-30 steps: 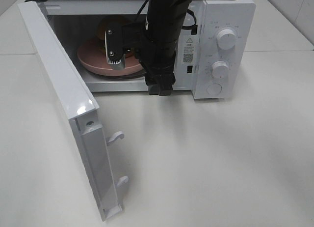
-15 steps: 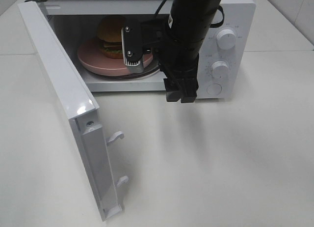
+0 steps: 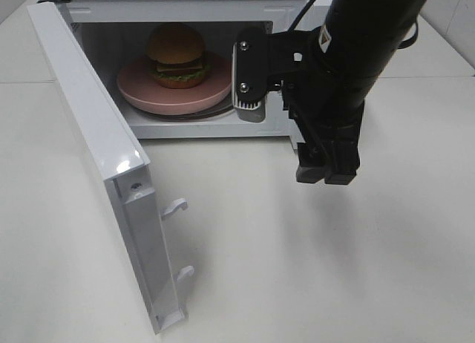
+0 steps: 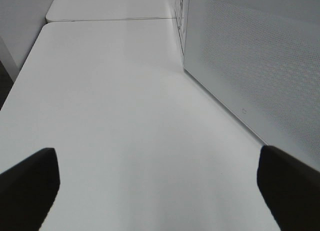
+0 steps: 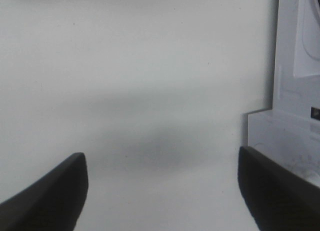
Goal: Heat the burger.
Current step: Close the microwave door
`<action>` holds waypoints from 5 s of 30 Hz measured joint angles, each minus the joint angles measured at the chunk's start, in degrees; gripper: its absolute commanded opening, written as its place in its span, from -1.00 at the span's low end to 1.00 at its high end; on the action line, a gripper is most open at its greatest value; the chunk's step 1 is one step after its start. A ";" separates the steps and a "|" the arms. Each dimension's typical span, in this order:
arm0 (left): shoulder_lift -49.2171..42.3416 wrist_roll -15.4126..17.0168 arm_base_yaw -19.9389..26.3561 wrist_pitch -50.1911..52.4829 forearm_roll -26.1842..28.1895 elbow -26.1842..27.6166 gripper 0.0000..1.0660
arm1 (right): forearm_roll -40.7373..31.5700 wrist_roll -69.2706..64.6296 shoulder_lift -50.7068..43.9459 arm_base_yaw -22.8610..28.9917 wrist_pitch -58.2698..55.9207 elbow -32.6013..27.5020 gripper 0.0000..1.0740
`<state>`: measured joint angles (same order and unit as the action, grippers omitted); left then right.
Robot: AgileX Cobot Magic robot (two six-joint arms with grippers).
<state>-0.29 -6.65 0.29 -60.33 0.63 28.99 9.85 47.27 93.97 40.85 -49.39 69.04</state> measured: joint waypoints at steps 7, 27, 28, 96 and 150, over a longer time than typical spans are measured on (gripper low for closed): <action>0.00 0.00 0.00 0.00 0.00 0.00 0.92 | 0.23 -7.05 -4.58 0.00 -0.52 -4.13 0.59; 0.00 0.00 0.00 0.00 0.00 0.00 0.92 | 0.06 -42.91 -13.69 -22.57 -2.52 -10.89 0.46; 0.00 0.00 0.00 0.00 0.00 0.00 0.92 | 0.06 -46.93 -13.69 -25.84 -2.75 -10.94 0.42; 0.00 0.00 0.00 0.00 0.00 0.00 0.92 | -9.00 -48.24 -92.93 -35.81 -8.31 -40.28 0.37; 0.00 0.00 0.00 0.00 0.00 0.00 0.92 | -9.17 -48.07 -94.19 -35.81 -8.37 -40.28 -0.11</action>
<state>-0.29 -6.65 0.29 -60.33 0.63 28.99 0.69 -0.80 -0.23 5.04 -57.75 28.76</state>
